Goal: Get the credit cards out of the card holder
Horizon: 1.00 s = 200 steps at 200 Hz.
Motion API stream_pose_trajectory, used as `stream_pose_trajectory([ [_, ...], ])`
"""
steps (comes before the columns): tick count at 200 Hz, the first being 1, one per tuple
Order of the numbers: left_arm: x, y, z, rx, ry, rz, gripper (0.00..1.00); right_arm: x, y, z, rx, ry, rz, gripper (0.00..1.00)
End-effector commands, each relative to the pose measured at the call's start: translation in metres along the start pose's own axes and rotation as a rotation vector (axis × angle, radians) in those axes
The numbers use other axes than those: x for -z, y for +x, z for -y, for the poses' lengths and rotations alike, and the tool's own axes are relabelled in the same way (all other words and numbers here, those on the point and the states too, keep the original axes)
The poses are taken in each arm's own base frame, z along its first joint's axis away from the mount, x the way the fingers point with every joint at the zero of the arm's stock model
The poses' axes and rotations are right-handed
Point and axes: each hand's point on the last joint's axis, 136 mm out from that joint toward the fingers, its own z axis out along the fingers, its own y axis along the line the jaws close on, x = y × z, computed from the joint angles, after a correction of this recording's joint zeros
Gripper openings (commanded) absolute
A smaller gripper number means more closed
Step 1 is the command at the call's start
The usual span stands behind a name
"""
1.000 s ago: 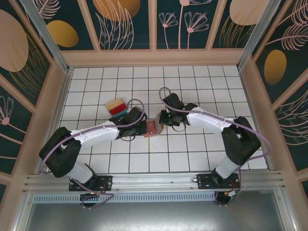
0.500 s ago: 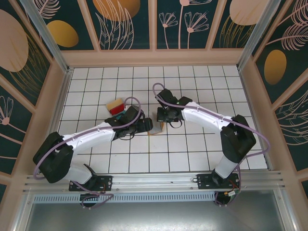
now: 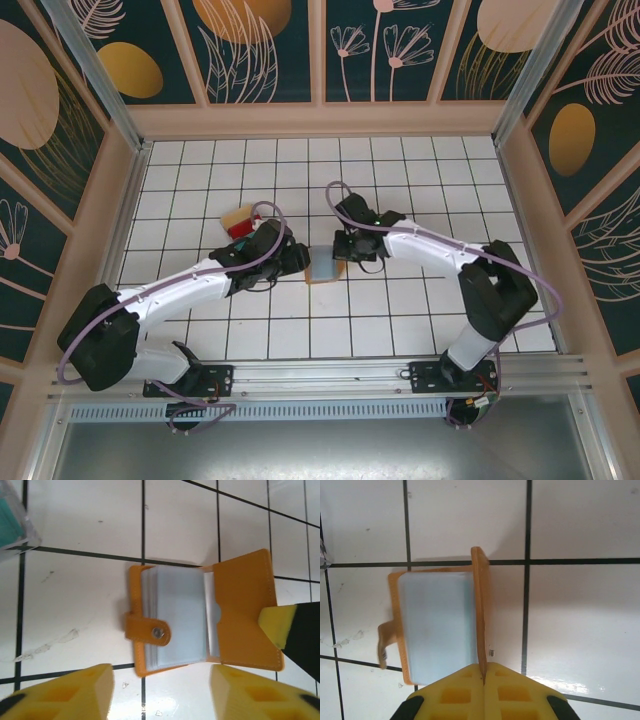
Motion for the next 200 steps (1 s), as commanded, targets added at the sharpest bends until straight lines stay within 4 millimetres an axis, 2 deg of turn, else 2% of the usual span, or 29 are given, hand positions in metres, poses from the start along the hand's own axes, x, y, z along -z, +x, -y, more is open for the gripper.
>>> stream_pose_trajectory([
  [1,-0.003,-0.001,0.02,0.049,0.102,-0.012,0.42,0.003,0.004,-0.004,-0.055,-0.136,0.009,0.0],
  [26,-0.011,0.0,0.039,0.057,0.174,-0.052,0.34,-0.004,0.011,0.005,-0.102,-0.206,0.018,0.0],
  [43,-0.017,0.0,0.048,0.051,0.191,-0.073,0.34,-0.008,0.014,0.013,-0.131,-0.218,0.026,0.0],
  [57,-0.024,0.003,0.049,0.047,0.179,-0.094,0.35,-0.009,0.014,0.017,-0.154,-0.231,0.036,0.0],
  [99,-0.043,0.015,0.033,0.047,0.101,-0.151,0.42,-0.015,0.021,0.021,-0.198,-0.267,0.042,0.0],
  [144,-0.053,0.02,0.03,0.024,0.067,-0.18,0.46,-0.015,0.022,0.023,-0.205,-0.267,0.042,0.0],
  [200,-0.064,0.033,-0.007,0.035,-0.086,-0.201,0.47,-0.016,0.022,0.024,-0.201,-0.258,0.041,0.0],
])
